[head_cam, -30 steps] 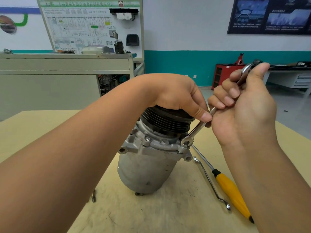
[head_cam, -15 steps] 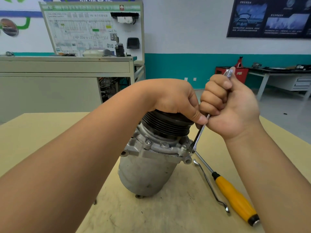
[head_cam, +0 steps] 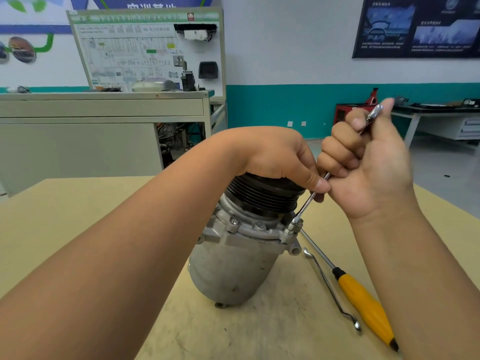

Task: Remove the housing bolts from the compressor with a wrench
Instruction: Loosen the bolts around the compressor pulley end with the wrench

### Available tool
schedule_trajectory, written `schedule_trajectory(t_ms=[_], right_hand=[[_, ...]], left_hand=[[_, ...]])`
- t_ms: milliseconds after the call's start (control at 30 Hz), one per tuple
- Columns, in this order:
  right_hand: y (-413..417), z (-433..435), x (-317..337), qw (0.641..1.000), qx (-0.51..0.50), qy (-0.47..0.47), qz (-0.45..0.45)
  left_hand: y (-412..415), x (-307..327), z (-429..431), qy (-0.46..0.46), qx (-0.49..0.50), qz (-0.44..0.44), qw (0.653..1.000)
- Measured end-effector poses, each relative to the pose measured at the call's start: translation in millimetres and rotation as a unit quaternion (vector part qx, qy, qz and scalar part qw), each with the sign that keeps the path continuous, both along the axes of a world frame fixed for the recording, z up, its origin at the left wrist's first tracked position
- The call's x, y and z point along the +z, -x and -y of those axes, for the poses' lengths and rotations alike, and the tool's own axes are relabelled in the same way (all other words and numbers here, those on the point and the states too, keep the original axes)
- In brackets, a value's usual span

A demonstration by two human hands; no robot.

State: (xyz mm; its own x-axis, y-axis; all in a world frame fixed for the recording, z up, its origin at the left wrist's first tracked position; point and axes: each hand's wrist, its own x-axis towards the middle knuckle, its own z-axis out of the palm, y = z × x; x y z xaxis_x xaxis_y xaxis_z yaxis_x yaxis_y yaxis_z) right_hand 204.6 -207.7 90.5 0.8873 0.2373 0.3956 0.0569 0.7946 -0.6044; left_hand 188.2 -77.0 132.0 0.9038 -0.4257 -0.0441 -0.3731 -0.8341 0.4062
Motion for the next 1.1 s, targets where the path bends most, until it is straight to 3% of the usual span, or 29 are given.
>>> schedule_trajectory(t_ms=[333, 567, 1100], right_hand=[[12, -6, 3, 0.997, -0.075, 0.002, -0.002], [14, -5, 1, 0.996, -0.075, -0.026, -0.038], [14, -3, -3, 0.997, -0.076, -0.01, 0.007]], left_hand=[[2, 1, -3, 0.038, -0.036, -0.038, 0.998], [4, 1, -1, 0.03, -0.033, -0.038, 0.998], [6, 1, 1, 0.004, -0.028, -0.024, 0.999]])
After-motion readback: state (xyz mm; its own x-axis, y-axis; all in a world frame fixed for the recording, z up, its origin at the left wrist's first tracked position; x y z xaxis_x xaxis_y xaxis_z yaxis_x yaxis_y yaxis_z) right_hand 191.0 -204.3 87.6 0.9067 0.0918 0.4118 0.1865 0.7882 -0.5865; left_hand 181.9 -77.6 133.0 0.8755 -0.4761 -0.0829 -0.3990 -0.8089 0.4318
